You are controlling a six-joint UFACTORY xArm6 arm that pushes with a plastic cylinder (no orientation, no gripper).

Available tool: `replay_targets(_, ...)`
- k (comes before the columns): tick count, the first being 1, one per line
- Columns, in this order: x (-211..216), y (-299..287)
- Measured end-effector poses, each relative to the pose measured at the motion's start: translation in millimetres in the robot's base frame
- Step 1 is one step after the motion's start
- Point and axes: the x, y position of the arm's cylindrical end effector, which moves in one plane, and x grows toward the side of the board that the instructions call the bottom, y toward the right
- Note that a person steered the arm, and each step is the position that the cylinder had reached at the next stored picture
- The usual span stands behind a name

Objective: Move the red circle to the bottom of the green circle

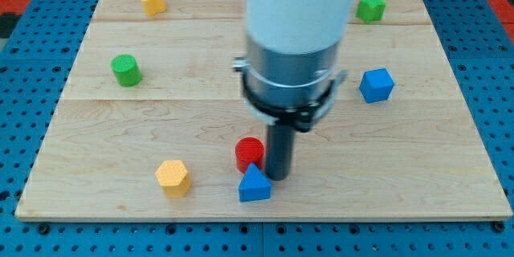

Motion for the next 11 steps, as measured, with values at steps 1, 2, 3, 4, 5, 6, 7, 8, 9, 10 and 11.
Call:
replay_targets(1,-24.0,-22.7)
replay_targets(2,-48.3,-54.6)
replay_targets(3,-57.5,-40.4)
replay_targets(4,-63.0,-80.9)
replay_targets(5,-87.0,-86.7)
replay_targets(6,-101.9,-106.7)
replay_targets(7,-66.4,-136.1)
replay_targets(8,-49.7,-172.5)
replay_targets(9,-47.0,-224.0)
replay_targets(10,-44.8,-212.4)
replay_targets(11,-56.2,-206.1)
